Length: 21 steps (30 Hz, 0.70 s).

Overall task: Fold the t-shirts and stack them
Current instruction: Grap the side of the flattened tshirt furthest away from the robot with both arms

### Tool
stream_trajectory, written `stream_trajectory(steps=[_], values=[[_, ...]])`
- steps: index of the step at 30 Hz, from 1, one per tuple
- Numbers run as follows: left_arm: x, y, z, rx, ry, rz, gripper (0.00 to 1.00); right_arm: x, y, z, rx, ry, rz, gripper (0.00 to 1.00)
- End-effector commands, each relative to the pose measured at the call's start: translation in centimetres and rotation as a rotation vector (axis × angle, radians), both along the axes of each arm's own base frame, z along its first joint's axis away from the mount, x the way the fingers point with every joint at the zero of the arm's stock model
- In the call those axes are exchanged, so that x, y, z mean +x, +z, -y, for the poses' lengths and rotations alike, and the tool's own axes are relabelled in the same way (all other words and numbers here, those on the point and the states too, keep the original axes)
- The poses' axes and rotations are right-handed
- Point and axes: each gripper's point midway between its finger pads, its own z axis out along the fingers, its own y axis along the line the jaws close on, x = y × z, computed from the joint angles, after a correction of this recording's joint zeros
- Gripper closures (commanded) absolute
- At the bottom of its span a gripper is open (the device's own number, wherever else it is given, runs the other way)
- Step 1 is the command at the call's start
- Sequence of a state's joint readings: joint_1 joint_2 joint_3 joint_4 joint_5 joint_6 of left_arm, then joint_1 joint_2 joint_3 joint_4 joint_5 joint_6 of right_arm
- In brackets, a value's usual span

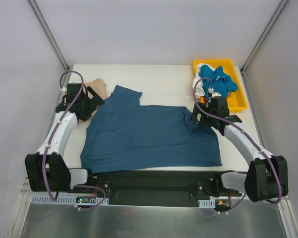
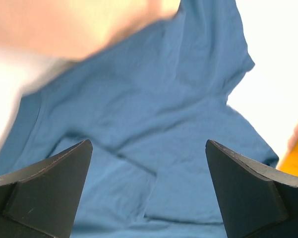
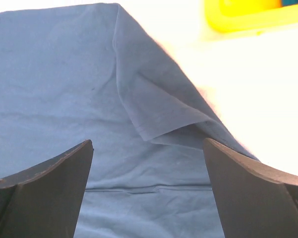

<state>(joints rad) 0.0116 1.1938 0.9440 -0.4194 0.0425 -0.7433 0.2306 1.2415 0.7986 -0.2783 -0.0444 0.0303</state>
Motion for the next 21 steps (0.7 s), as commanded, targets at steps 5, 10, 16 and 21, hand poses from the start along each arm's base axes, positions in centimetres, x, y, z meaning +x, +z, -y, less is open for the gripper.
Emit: stream_trajectory(steps=[5,10,16,21], values=[[10.1,2.4,-0.9,0.201,-0.087,0.058,0.01,1.8,2.9,0.1,0.024,0.006,0.131,0.03],[14.7,1.6,0.1,0.286,-0.181,0.044,0.01,1.5,2.4,0.5,-0.004,0.019,0.118,0.03],[22.0,0.7,4.2,0.283,-0.340,0.090,0.01,1.4,1.8,0.3,-0.003,0.028,0.093,0.03],[27.6,-0.3,7.8,0.350,-0.477,0.160,0.01,1.2,1.4,0.2,-0.003,0.039,0.069,0.03]])
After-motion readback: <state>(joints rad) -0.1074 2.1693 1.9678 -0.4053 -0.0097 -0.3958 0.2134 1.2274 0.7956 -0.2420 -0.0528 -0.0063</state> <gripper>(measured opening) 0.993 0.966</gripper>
